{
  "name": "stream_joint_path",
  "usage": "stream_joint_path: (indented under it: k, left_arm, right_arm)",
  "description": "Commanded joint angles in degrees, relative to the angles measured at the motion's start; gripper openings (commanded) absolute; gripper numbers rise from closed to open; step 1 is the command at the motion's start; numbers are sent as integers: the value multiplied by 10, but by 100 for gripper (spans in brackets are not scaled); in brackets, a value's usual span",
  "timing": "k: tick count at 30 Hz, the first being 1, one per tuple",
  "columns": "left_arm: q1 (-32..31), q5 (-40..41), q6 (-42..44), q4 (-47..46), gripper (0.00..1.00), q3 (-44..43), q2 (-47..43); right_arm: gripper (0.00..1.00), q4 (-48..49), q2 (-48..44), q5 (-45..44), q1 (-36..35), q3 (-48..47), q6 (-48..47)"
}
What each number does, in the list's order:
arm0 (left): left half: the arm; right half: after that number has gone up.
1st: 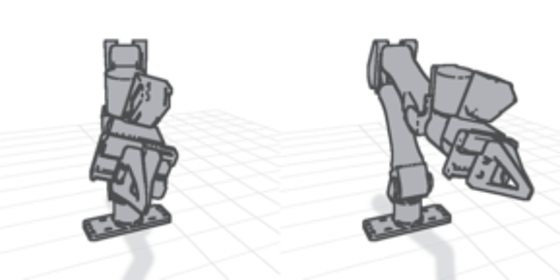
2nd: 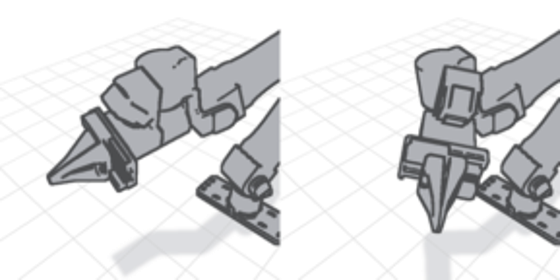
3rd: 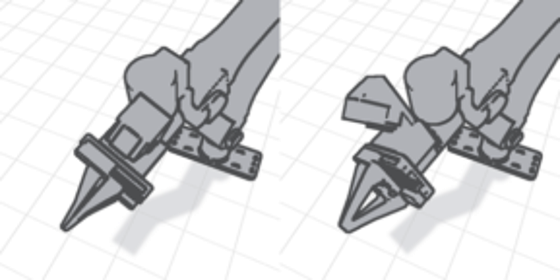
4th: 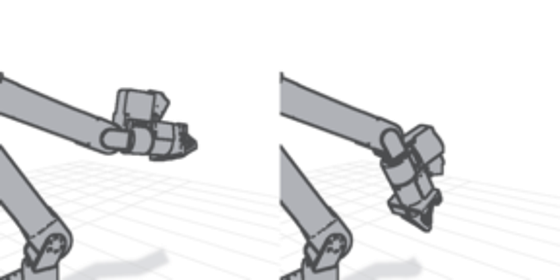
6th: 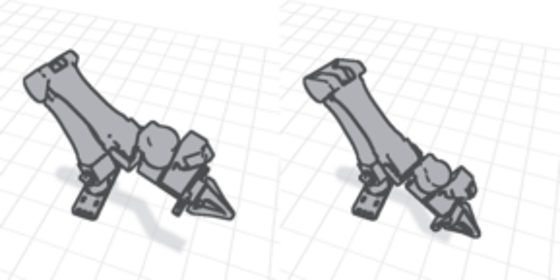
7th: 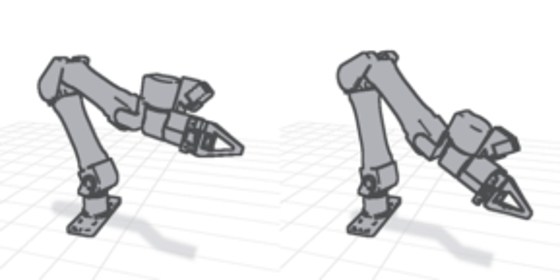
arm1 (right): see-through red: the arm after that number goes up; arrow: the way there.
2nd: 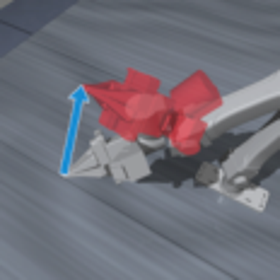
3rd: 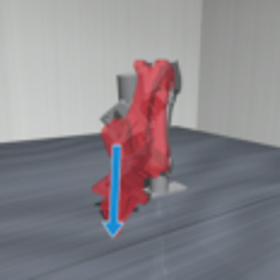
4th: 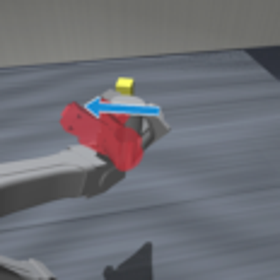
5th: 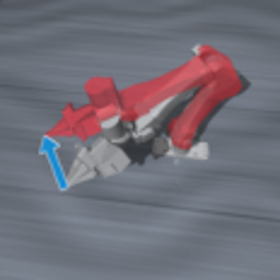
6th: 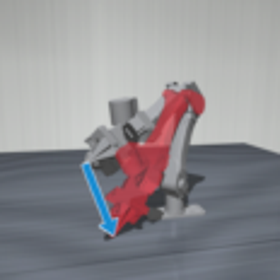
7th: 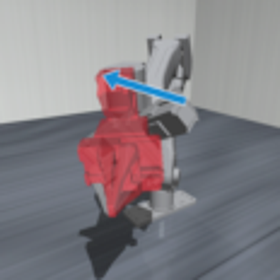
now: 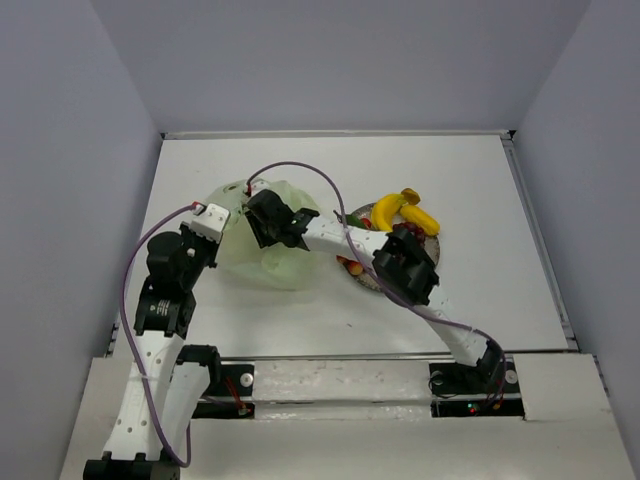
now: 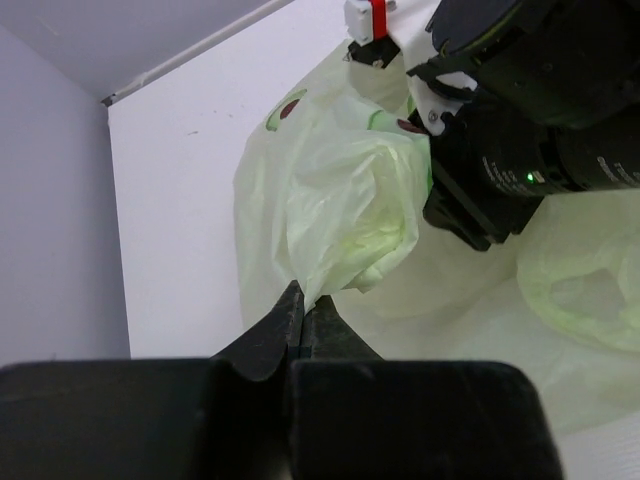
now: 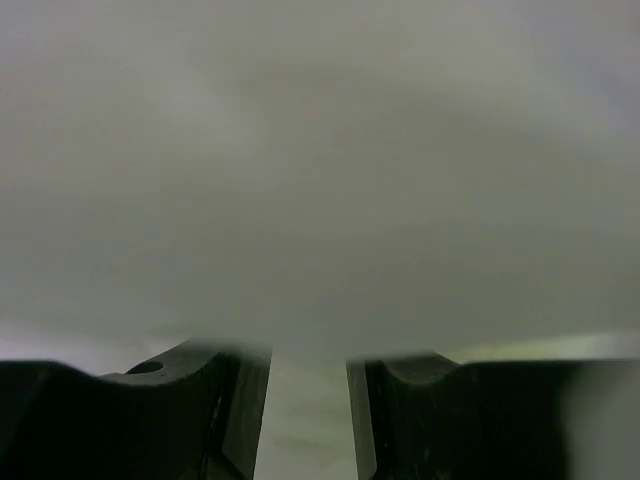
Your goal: Take the fake fruits out of the plastic bag
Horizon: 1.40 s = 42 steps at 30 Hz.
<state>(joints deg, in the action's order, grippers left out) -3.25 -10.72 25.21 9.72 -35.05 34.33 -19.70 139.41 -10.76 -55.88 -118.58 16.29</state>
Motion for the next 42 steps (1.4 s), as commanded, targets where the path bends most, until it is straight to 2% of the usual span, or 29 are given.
stream_joint_path:
  k: [1, 5, 8, 13, 22, 26, 29, 31, 35, 37, 42]
  left_arm:
    - [3, -14, 5, -6, 0, -2, -13]
    - [3, -14, 26, 9, 0, -1, -26]
    - [3, -4, 43, 22, 0, 2, -34]
    - [4, 9, 78, 53, 0, 4, -49]
    - [5, 33, 99, 57, 0, -4, -59]
    - [7, 85, 105, 30, 0, -6, -46]
    - [8, 138, 105, -6, 0, -11, -32]
    - [9, 144, 98, -21, 0, -21, -24]
    - [9, 80, 80, -15, 0, -41, -22]
    - [9, 47, 73, -8, 0, -43, -22]
    - [9, 21, 55, 8, 0, -42, -21]
  right_arm:
    - [41, -9, 1, -122, 16, -31, 18]
    - [47, -36, -10, -193, 39, -14, 26]
    - [54, -50, -11, -266, 45, -18, -7]
    - [60, -53, -13, -351, 56, -31, -57]
    - [76, -53, -21, -432, 61, -53, -136]
    - [82, -83, -23, -421, 61, -51, -173]
    - [85, -138, -22, -373, 61, -53, -165]
    - [86, -167, -20, -342, 61, -48, -139]
    - [86, -184, -6, -256, 61, -13, -112]
    - [86, -184, 14, -247, 61, -19, -96]
    - [86, -228, 45, -234, 61, -72, -68]
